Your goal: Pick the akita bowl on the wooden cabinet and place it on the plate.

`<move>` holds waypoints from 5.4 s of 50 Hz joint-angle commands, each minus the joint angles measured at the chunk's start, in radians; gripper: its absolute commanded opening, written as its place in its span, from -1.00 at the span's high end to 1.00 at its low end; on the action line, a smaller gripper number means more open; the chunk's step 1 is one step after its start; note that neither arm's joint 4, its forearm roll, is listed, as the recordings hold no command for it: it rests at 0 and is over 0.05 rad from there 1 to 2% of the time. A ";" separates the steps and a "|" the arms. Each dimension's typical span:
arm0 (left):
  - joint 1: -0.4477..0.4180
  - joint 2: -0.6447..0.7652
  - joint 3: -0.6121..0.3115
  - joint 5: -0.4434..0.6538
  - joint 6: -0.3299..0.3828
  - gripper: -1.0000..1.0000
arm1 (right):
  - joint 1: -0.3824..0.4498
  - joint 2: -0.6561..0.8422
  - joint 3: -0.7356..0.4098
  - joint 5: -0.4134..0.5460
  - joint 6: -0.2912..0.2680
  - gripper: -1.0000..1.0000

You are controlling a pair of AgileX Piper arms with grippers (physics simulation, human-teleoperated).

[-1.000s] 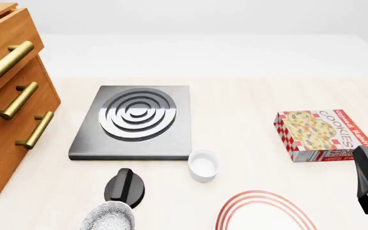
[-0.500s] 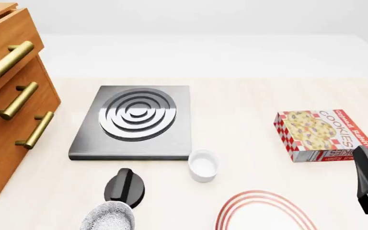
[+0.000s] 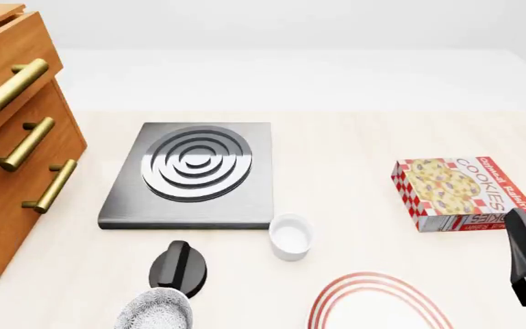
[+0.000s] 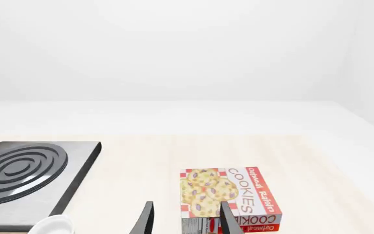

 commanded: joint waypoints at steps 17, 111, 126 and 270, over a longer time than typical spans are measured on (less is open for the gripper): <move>0.123 0.121 -0.087 0.013 -0.121 -1.00 | 0.000 0.000 0.000 0.000 0.000 -1.00; 0.436 0.482 -0.143 -0.121 -0.231 -1.00 | 0.000 0.000 0.000 0.000 0.000 -1.00; 0.416 0.523 -0.141 -0.128 -0.215 -1.00 | 0.000 0.000 0.000 0.000 0.000 -1.00; 0.367 0.638 -0.167 -0.151 -0.173 1.00 | 0.000 0.000 0.000 0.000 0.000 -1.00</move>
